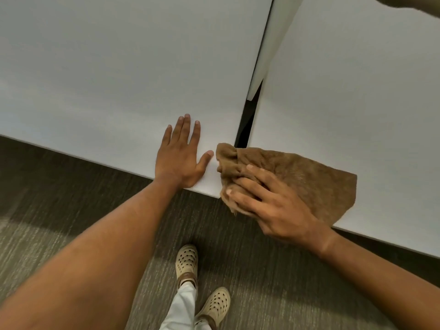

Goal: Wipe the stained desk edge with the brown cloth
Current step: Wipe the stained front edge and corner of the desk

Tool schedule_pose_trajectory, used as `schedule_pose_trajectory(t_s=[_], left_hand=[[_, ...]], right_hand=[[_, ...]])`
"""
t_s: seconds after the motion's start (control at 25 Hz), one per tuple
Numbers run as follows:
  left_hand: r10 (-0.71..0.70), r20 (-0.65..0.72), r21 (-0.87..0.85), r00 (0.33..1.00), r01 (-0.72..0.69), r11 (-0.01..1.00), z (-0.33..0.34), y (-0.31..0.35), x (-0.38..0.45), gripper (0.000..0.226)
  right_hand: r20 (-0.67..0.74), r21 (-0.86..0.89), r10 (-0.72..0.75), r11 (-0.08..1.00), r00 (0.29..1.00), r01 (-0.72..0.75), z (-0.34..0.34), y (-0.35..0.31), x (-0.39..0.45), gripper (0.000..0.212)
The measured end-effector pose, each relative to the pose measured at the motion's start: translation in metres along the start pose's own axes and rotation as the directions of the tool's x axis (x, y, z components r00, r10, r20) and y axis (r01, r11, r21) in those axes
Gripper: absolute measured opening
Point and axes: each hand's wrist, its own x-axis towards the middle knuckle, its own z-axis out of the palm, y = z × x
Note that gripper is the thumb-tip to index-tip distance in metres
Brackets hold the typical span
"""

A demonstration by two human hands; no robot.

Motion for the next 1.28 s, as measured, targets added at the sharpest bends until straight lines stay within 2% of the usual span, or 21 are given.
schedule_pose_trajectory(t_s=[0.08,0.24,0.32,0.52,0.64,0.8,1.04,1.28], left_hand=[[-0.002,0.003,0.003,1.000,0.002,1.000,-0.001,0.001,0.000,0.085],[-0.009,0.000,0.013,1.000,0.009,1.000,-0.001,0.003,0.000,0.084],[-0.014,-0.013,0.016,1.000,0.014,1.000,-0.001,0.004,0.000,0.083],[-0.017,-0.018,0.018,1.000,0.018,1.000,-0.001,0.005,0.000,0.082],[-0.008,-0.019,0.016,1.000,0.008,1.000,-0.001,0.005,0.000,0.083],[0.001,-0.026,0.011,1.000,-0.001,1.000,-0.001,-0.001,0.000,0.085],[0.014,-0.029,0.024,0.999,-0.013,1.000,0.002,-0.001,0.001,0.086],[0.009,-0.009,0.044,1.000,-0.009,0.999,0.001,-0.001,0.000,0.088]], right_hand=[[-0.018,-0.039,0.081,0.996,0.997,-0.081,0.001,0.010,-0.026,0.063],[0.036,-0.063,0.315,0.948,0.949,-0.312,-0.005,0.020,-0.064,0.062],[0.052,-0.059,0.374,0.927,0.926,-0.371,-0.003,0.011,-0.061,0.061],[0.010,-0.114,0.328,0.939,0.945,-0.325,0.003,-0.019,-0.006,0.060],[-0.037,-0.123,0.349,0.928,0.937,-0.351,0.008,-0.036,0.029,0.052],[-0.085,-0.126,0.329,0.933,0.941,-0.337,0.013,-0.037,0.034,0.047],[-0.106,-0.148,0.373,0.911,0.922,-0.385,0.015,-0.010,-0.036,0.053],[0.006,-0.231,0.524,0.830,0.852,-0.508,0.007,0.036,-0.134,0.064]])
